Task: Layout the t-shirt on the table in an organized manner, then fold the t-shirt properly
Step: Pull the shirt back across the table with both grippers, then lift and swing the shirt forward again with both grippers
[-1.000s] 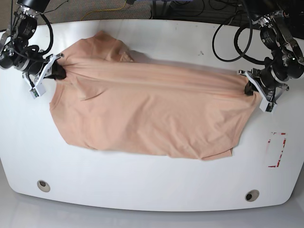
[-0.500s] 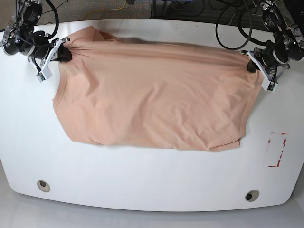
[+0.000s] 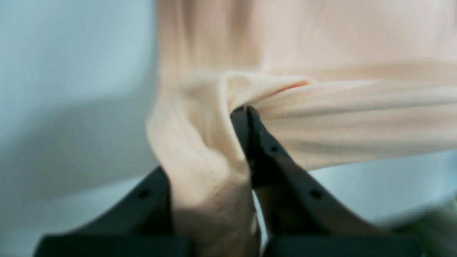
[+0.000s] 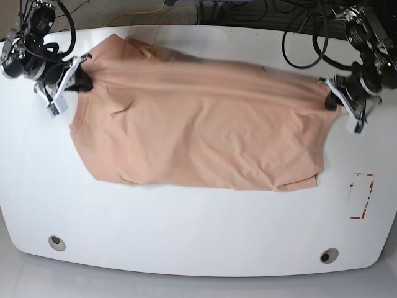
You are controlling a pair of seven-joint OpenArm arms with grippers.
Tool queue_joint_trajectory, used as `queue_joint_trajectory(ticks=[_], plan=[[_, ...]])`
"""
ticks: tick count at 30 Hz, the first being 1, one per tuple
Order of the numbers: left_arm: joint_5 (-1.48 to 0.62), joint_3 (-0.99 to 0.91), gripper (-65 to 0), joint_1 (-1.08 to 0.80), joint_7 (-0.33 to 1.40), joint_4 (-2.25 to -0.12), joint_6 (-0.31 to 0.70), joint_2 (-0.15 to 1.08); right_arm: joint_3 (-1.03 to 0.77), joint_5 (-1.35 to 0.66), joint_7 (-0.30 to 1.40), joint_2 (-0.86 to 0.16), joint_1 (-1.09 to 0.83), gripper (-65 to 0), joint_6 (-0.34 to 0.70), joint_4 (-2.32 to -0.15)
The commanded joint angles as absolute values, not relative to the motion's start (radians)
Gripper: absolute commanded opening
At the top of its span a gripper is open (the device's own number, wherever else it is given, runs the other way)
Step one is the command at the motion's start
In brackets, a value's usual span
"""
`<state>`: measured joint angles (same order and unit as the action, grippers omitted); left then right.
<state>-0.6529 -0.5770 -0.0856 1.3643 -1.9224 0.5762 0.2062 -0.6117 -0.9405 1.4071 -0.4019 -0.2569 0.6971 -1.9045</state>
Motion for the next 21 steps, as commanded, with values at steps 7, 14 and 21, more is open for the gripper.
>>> queue_joint_trajectory(ticks=[7,14,21], plan=[[-0.734,-0.567,-65.0,0.249,1.346,-1.943,0.572,0.228,-0.624,-0.931,1.396,-0.435,-0.016,-65.0,0.698,-1.92],[-0.684,-0.481,-65.0,0.501,1.346,-1.94,0.572,0.229,-0.616,-0.88,1.396,-0.501,0.2,-65.0,0.698,-1.914],[-0.63,-0.417,-65.0,0.757,1.346,-1.891,0.572,0.24,-0.518,-0.817,1.396,-0.593,0.47,-65.0,0.698,-1.79]])
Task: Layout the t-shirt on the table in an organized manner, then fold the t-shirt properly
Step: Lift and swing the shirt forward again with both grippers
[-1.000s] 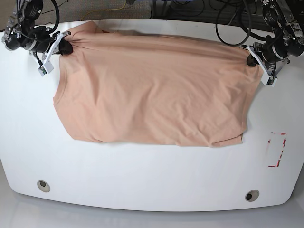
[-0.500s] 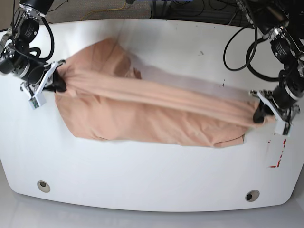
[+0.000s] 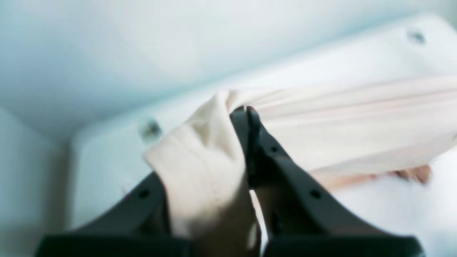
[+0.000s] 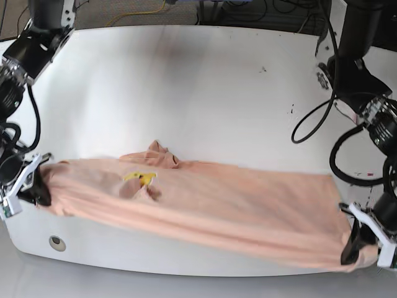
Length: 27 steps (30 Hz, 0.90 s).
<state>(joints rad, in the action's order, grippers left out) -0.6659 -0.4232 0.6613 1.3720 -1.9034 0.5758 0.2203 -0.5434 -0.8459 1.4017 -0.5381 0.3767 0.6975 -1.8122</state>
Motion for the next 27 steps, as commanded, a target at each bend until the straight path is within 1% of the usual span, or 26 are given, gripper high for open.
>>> queue_joint_trajectory(ticks=[1,2,3,8,12,19,22,27], plan=[[-0.627,-0.412,-65.0,0.78,1.346,-1.882,0.572,0.24,-0.507,-0.816,1.396,-0.602,0.493,-65.0,0.698,-1.778],[-0.619,-0.403,-65.0,0.839,1.346,-1.86,0.572,0.24,-0.476,-0.809,1.396,-0.631,0.556,-65.0,0.698,-1.745],[-0.618,-0.403,-65.0,0.855,1.346,-1.856,0.572,0.24,-0.469,-0.809,1.396,-0.641,0.575,-65.0,0.698,-1.736],[-0.578,-0.394,-65.0,1.044,1.346,-1.787,0.572,0.237,-0.386,-0.805,1.396,-0.713,0.8,-65.0,0.698,-1.63],[-0.558,-0.361,-65.0,1.196,1.343,-1.722,0.572,0.236,-0.265,-0.806,1.396,-0.769,1.01,-65.0,0.698,-1.549],[-0.529,-0.337,-65.0,1.449,1.342,-1.607,0.572,0.236,-0.064,-0.812,1.396,-0.826,1.359,-65.0,0.698,-1.477],[-0.533,-0.325,-65.0,1.508,1.342,-1.555,0.572,0.234,-0.001,-0.814,1.396,-0.842,1.438,-65.0,0.698,-1.461],[-0.533,-0.321,-65.0,1.514,1.342,-1.529,0.573,0.213,0.031,-0.855,1.396,-0.871,1.443,-65.0,0.698,-1.475]])
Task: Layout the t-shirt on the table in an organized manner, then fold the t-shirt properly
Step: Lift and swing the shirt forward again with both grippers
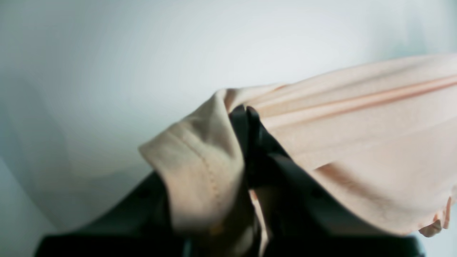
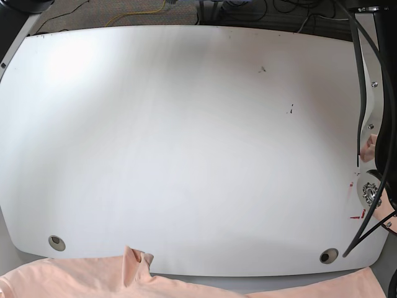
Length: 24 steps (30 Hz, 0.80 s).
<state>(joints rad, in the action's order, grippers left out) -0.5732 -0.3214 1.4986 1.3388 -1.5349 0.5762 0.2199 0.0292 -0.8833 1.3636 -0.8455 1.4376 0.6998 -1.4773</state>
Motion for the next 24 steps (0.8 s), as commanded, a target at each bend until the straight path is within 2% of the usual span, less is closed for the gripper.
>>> queue_joint_trajectory(ticks=[1,6,13,18,24], plan=[[-0.533,-0.321,-65.0,1.503,1.342,-1.529,0.575,0.208,0.031,-0.871,1.396,-0.88,1.425,-65.0,0.698,-1.478],[-0.535,-0.321,-65.0,1.379,1.342,-1.561,0.575,0.202,-0.022,-0.966,1.396,-0.906,1.253,-65.0,0.698,-1.492],[-0.536,-0.325,-65.0,1.119,1.342,-1.687,0.576,0.2,-0.317,-1.021,1.396,-0.906,0.785,-65.0,0.698,-1.583],[-0.536,-0.332,-65.0,0.891,1.342,-1.791,0.578,0.2,-0.492,-1.021,1.396,-0.808,0.458,-65.0,0.698,-1.682],[-0.61,-0.4,-65.0,0.634,1.343,-1.868,0.578,0.2,-0.567,-1.02,1.396,-0.699,0.189,-65.0,0.698,-1.771]])
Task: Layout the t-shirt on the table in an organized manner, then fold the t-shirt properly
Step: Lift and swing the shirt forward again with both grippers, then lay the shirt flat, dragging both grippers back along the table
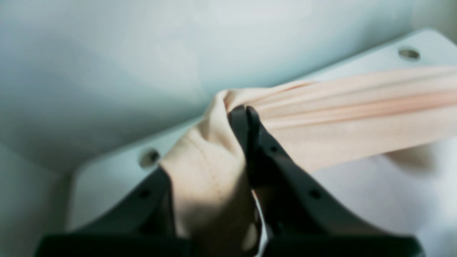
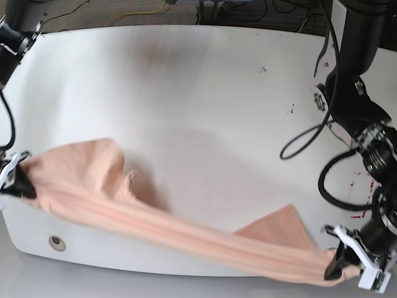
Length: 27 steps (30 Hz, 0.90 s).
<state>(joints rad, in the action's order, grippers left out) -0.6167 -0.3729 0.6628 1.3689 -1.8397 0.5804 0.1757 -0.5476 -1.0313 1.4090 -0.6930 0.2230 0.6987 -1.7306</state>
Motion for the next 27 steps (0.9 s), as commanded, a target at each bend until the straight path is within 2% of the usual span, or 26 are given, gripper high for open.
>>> queue_joint_trajectory(ticks=[1,11,27], plan=[[-0.619,-0.409,-65.0,0.602,1.343,-1.87,0.576,0.2,-0.568,-1.02,1.396,-0.684,0.163,-65.0,0.698,-1.782],[-0.634,-0.498,-65.0,0.232,1.342,-1.931,0.576,0.2,-0.57,-1.018,1.396,-0.544,-0.065,-65.0,0.698,-1.845],[-0.634,-0.596,-65.0,-0.051,1.34,-1.931,0.576,0.225,-0.57,-1.018,1.396,-0.495,-0.237,-65.0,0.698,-1.845]])
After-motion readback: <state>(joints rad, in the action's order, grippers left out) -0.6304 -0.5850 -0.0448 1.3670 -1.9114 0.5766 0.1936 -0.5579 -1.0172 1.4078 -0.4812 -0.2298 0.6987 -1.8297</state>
